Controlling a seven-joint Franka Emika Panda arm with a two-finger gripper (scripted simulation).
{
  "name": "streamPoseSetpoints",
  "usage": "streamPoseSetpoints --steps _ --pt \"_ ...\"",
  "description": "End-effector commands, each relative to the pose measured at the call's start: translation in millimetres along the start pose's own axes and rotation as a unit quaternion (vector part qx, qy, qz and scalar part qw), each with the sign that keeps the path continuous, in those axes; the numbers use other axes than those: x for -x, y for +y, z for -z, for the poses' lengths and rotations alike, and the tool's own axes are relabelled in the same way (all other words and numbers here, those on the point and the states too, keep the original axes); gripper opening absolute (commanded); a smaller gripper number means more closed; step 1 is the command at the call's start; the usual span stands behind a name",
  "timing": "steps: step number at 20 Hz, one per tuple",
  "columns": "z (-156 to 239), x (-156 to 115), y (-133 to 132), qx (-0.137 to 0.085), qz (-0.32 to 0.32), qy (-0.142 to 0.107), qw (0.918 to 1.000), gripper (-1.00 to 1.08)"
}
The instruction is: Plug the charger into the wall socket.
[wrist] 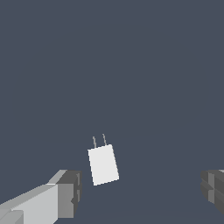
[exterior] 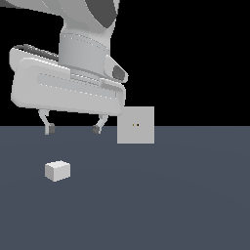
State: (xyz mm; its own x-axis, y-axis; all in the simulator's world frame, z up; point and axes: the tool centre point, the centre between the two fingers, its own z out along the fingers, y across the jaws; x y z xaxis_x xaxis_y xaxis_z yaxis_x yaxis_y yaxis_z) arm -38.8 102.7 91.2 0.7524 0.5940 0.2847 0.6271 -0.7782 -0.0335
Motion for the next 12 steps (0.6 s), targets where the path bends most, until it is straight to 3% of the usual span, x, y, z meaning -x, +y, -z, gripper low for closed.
streamPoseSetpoints --steps 1,12 --pt "-6 0 -7 -0.004 0.025 0.012 0.9996 1.00" --pt "-25 3 -28 -0.020 0.100 0.046 0.9937 1.00"
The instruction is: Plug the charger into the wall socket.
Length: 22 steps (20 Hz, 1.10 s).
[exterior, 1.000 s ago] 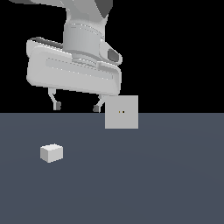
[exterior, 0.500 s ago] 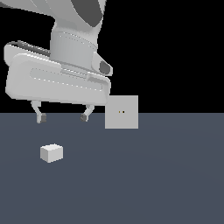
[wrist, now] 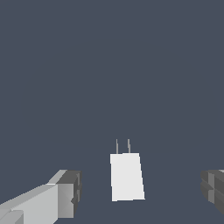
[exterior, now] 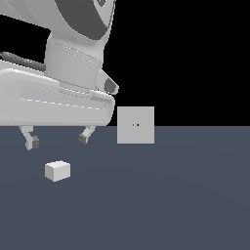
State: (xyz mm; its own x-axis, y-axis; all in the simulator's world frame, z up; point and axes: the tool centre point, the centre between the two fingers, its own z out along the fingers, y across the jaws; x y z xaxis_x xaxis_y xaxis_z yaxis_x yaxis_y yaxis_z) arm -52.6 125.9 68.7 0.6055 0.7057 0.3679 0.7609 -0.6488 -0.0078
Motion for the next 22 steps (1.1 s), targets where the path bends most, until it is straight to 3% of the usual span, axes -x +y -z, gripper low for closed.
streamPoseSetpoints --steps 1,12,22 --pt "-3 0 -3 -0.002 0.012 0.005 0.9999 1.00" --pt "-10 3 -6 -0.005 0.021 0.008 0.9997 1.00" --pt "-47 18 -6 -0.005 0.023 0.008 0.9997 1.00"
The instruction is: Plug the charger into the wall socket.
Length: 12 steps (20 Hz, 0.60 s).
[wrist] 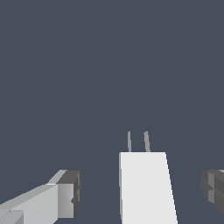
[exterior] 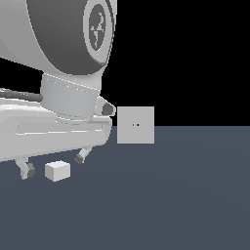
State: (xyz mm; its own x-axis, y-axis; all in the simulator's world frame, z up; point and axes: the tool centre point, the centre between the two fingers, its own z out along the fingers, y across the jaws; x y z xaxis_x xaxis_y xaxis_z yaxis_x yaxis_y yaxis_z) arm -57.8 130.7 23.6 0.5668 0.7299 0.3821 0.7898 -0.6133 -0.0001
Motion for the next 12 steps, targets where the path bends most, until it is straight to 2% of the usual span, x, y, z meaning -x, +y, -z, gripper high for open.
streamPoseSetpoints --steps 1,5,6,12 --pt "-7.4 2.9 0.2 0.000 0.000 0.000 1.0000 1.00" --pt "-11.5 4.6 0.4 0.000 0.000 0.000 1.0000 1.00" --pt "-11.5 4.6 0.4 0.000 0.000 0.000 1.0000 -1.00" --pt "-11.5 4.6 0.4 0.000 0.000 0.000 1.0000 -1.00"
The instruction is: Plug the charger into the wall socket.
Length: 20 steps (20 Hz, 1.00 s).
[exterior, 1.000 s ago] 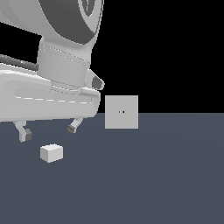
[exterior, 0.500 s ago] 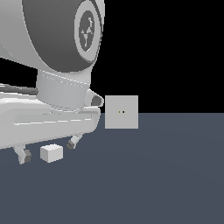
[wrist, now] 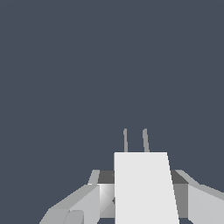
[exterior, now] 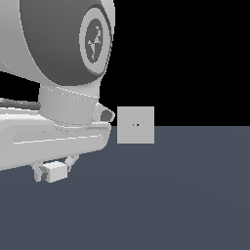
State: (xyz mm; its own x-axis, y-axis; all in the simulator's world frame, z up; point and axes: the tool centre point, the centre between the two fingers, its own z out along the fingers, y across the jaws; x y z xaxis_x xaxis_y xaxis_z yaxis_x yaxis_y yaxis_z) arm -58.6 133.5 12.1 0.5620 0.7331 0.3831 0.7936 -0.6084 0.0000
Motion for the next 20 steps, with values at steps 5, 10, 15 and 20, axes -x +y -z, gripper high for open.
streamPoseSetpoints --steps 5,10,15,20 --pt "0 0 0 0.000 0.000 0.000 1.0000 -1.00" --pt "4 0 6 0.008 -0.019 0.001 0.9998 -1.00" --pt "13 0 20 0.026 -0.063 0.002 0.9977 -1.00" --pt "29 3 42 0.055 -0.132 0.003 0.9897 -1.00"
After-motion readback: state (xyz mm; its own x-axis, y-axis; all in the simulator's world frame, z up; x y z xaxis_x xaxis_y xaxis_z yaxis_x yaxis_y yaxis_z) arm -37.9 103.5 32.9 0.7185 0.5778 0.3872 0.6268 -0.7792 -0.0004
